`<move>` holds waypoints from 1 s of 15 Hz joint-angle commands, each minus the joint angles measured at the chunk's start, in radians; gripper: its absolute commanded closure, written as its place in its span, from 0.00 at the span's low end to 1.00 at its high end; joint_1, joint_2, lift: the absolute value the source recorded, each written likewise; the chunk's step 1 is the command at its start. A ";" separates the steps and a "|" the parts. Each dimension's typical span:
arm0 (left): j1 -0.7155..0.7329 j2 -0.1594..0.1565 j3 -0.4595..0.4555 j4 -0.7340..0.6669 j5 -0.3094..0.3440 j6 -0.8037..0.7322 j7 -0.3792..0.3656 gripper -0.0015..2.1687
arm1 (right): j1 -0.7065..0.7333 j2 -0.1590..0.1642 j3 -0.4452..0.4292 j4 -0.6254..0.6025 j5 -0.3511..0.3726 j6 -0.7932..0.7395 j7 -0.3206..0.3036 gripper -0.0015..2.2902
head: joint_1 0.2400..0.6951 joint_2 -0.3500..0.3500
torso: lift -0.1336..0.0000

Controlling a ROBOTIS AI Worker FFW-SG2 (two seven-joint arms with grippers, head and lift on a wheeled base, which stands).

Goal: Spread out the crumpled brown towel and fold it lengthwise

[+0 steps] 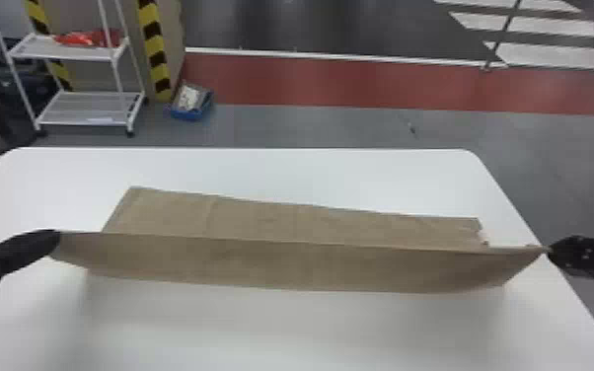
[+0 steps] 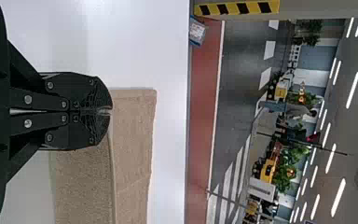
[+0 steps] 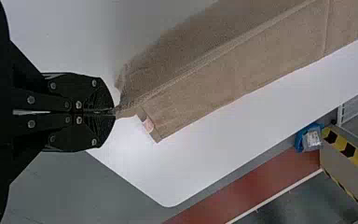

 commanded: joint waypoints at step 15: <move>-0.432 0.003 -0.263 0.383 -0.274 0.095 0.071 0.76 | -0.414 -0.014 0.178 0.439 0.175 0.086 0.005 0.62 | 1.00 0.27 | 0.07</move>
